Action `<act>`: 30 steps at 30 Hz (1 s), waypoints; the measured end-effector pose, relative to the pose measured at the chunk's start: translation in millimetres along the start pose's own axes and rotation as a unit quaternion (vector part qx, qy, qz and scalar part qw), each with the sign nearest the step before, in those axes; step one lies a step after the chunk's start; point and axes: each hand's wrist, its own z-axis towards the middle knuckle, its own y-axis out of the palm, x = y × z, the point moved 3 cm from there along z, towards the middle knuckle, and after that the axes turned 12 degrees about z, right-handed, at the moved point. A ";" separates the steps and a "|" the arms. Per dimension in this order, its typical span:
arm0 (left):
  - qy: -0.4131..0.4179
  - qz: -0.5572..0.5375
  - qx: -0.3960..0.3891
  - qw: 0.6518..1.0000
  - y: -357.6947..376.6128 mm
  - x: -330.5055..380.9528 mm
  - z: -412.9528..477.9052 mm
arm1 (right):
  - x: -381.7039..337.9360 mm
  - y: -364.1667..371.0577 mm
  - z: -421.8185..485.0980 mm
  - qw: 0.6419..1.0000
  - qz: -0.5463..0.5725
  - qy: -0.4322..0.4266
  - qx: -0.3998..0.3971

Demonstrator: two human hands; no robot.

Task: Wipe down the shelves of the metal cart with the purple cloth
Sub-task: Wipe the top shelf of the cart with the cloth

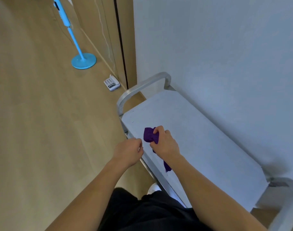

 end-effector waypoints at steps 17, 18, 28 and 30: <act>0.242 0.060 -0.111 0.962 5.4 -32.7 188.8 | 15.3 33.1 101.3 0.963 0.147 0.211 0.084; 0.256 0.064 -0.121 0.957 7.5 -35.1 196.0 | 16.6 38.6 105.0 0.960 0.146 0.225 0.083; 0.345 0.093 -0.199 0.913 45.4 -28.4 213.4 | 30.4 81.3 92.9 0.905 0.099 0.352 0.219; 0.329 0.109 -0.181 0.920 49.6 -24.2 209.5 | 33.2 85.7 86.4 0.891 0.097 0.390 0.210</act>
